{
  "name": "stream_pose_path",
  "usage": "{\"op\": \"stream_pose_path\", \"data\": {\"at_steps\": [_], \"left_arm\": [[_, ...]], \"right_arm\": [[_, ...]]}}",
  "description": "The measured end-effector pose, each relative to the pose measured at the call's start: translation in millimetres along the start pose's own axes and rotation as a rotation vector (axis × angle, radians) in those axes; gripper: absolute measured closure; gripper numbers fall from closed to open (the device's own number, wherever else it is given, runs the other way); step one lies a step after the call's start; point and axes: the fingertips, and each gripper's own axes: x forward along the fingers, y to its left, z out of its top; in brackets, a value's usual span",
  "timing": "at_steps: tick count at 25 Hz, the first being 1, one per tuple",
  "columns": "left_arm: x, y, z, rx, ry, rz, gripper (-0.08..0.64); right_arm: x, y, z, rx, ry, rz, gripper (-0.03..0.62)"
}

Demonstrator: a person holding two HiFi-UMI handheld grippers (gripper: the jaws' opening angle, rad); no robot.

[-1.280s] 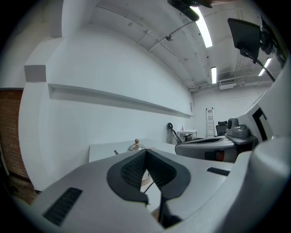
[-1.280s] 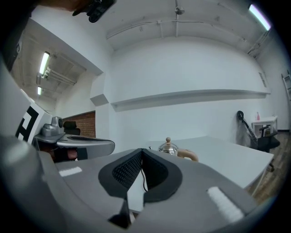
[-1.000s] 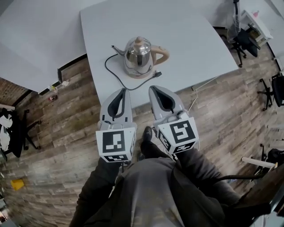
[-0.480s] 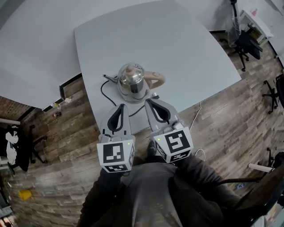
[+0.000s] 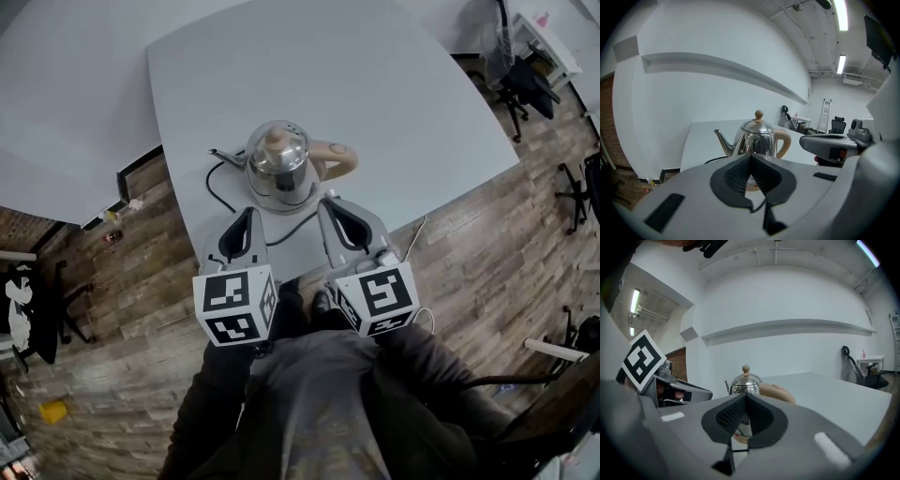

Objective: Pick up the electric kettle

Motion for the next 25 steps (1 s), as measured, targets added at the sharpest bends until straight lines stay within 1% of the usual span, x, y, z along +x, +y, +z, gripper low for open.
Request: {"op": "stream_pose_path", "data": {"at_steps": [5,10,13,19,20,23,24,25], "left_arm": [[16,13,-1,0.008,-0.031,0.000,0.560],[37,23,-8,0.000,-0.050,0.009,0.560],[41,30,-12,-0.012,-0.059,0.025,0.560],[41,47,-9,-0.030,-0.085,0.069,0.560],[42,49,-8,-0.033,-0.094,0.071,0.560],[44,54,-4,-0.048,-0.123,0.082,0.560],[45,56,-3,-0.054,-0.131,0.081,0.560],[47,57,-2,-0.064,-0.136,0.076,0.512]], "right_arm": [[7,-8,-13,-0.008,-0.013,-0.036,0.589],[13,-28,-30,-0.008,-0.018,-0.089,0.589],[14,-38,-38,-0.005,-0.016,-0.119,0.589],[16,-59,-39,0.010,-0.034,-0.192,0.583],[17,-61,-40,0.009,-0.033,-0.202,0.562],[23,-65,-43,0.008,-0.024,-0.219,0.456],[25,-67,-44,0.012,-0.022,-0.224,0.451],[27,-69,-45,0.017,-0.022,-0.233,0.434]]}}
